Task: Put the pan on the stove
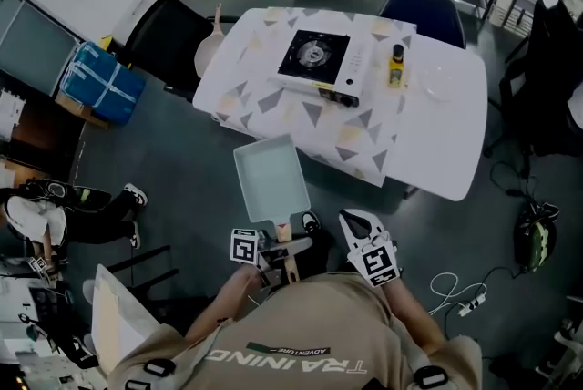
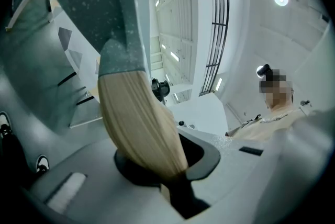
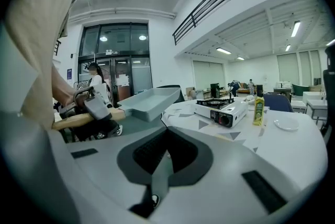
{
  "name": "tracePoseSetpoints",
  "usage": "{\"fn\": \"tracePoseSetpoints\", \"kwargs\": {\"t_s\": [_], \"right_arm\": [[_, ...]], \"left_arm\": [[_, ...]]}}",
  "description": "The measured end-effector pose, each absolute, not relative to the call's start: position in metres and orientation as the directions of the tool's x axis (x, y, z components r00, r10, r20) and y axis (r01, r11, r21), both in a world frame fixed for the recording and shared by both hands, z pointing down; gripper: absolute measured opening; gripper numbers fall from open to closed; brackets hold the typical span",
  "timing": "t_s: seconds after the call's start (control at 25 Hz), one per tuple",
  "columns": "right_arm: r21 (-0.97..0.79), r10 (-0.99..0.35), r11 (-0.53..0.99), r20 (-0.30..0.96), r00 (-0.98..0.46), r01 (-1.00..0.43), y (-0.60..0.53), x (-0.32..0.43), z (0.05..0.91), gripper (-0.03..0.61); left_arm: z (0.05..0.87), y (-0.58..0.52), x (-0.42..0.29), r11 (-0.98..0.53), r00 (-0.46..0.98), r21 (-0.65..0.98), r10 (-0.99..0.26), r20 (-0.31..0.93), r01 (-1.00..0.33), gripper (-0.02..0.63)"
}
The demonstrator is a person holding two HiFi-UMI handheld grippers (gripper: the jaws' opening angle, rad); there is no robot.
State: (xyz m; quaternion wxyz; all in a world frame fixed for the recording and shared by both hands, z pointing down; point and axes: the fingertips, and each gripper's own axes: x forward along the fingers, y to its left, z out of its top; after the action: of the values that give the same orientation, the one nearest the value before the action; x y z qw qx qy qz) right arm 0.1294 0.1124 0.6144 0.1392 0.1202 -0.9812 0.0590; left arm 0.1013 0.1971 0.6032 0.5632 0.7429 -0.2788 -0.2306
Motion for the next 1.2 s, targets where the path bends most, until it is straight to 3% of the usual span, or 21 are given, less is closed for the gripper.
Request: {"fn": "tracePoseSetpoints", "kwargs": {"t_s": [0.24,0.64,1.0,1.2], "right_arm": [[-0.068,-0.263,0.953,0.305,-0.915,-0.297,0.085,0.087,0.604,-0.002],[-0.01,-0.391,0.911,0.299,-0.87,-0.413,0.035,0.005,0.578,-0.002],[-0.015,-0.453,0.876,0.316,-0.834,-0.481,0.021,-0.031,0.584,-0.002],[-0.015,-0.456,0.875,0.311,-0.834,-0.484,-0.002,-0.046,0.589,-0.002]], "left_arm": [[0.599,0.156,0.049,-0.221,0.729,0.971,-0.679,-0.084,-0.094,0.048],[0.59,0.108,-0.046,-0.27,0.802,0.954,-0.594,-0.058,-0.131,0.048],[0.609,0.093,-0.084,-0.27,0.866,0.956,-0.499,-0.041,-0.111,0.051],[0.608,0.074,-0.099,-0.277,0.86,0.954,-0.508,-0.047,-0.111,0.051]]}}
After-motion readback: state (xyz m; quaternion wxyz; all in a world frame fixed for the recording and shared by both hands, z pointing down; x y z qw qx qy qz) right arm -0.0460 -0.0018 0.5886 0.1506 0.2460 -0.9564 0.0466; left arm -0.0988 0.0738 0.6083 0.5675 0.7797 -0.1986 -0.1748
